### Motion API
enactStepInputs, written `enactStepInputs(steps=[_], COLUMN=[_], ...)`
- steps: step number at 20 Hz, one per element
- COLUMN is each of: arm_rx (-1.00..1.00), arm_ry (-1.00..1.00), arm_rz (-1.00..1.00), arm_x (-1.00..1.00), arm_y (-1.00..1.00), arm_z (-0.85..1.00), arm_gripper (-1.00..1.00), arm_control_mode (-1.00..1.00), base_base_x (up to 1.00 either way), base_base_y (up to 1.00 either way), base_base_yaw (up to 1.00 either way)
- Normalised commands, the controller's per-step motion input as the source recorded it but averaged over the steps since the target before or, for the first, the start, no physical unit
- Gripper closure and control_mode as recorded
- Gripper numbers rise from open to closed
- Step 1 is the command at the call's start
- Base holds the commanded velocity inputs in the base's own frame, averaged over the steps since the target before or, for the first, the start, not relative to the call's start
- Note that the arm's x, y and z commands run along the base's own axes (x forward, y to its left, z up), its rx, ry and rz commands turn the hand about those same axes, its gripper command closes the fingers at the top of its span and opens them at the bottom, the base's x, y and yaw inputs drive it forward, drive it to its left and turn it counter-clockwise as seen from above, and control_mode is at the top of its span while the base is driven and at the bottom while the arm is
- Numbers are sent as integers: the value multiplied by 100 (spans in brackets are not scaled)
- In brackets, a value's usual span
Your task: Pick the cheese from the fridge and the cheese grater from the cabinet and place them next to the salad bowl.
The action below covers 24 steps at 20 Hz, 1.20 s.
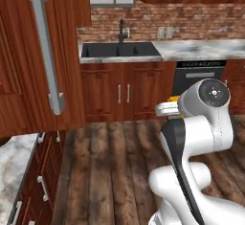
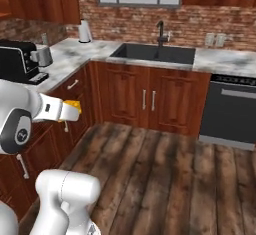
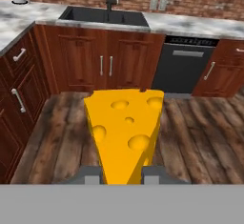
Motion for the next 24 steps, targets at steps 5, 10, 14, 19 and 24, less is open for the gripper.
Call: enactStepInputs(steps=[5,10,14,19,24], arm_rx=[0,0,0,0,0], arm_ry=[0,0,0,0,0], arm_rz=[0,0,0,0,0], arm_x=[0,0,0,0,0], arm_y=[0,0,0,0,0], arm_z=[0,0,0,0,0], arm_gripper=[100,100,100,100,100], arm_control_mode=[100,100,100,100,100], base_base_x=[40,53,41,38,49], base_base_y=[-30,-28,-41,-22,-31], base_base_yaw=[41,44,48,50,51])
